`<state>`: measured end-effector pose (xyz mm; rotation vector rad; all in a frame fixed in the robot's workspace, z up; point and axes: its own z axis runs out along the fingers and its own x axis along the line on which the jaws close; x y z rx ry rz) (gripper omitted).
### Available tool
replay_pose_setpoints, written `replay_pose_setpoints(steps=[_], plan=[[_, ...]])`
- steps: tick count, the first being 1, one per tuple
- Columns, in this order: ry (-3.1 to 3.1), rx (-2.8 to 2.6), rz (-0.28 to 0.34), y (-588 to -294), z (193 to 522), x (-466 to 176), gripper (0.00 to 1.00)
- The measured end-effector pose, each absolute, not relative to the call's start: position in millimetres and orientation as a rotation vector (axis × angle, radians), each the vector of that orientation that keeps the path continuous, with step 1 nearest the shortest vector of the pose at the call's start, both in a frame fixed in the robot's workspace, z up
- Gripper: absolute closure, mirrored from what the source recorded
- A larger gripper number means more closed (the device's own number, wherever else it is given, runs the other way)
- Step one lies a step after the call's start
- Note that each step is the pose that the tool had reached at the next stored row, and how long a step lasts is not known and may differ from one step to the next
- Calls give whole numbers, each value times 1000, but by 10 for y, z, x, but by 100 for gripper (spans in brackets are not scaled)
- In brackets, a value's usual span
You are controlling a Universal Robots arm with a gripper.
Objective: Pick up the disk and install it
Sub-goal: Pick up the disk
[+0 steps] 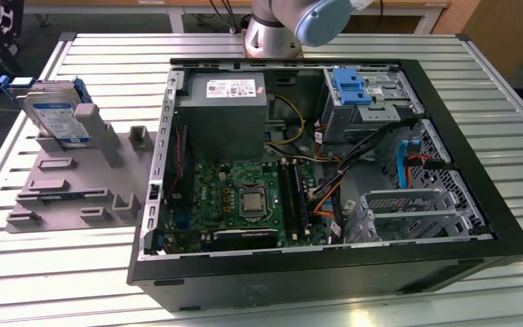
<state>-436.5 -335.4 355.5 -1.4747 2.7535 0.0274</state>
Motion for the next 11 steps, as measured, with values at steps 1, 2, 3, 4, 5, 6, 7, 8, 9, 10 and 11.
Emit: replay_pose_setpoints(steps=[1, 2, 3, 4, 5, 6, 7, 8, 9, 10, 11], plan=[[2740, -1499, 28, -3354, 3551, -4365, 89], [2727, -1524, 28, -3354, 3548, -4365, 89], [2713, -1549, 28, -3354, 3545, -4365, 89], [2699, -1573, 28, -3354, 3542, -4365, 89], [2685, -1597, 29, -3354, 3539, -4365, 89], [2669, -1624, 29, -3354, 3535, -4365, 89], [2655, -1648, 29, -3354, 3533, -4365, 89], [2640, -1672, 29, -3354, 3531, -4365, 89], [2625, -1695, 30, -3354, 3528, -4365, 89], [2610, -1719, 30, -3354, 3526, -4365, 89], [2594, -1742, 30, -3354, 3523, -4365, 89]])
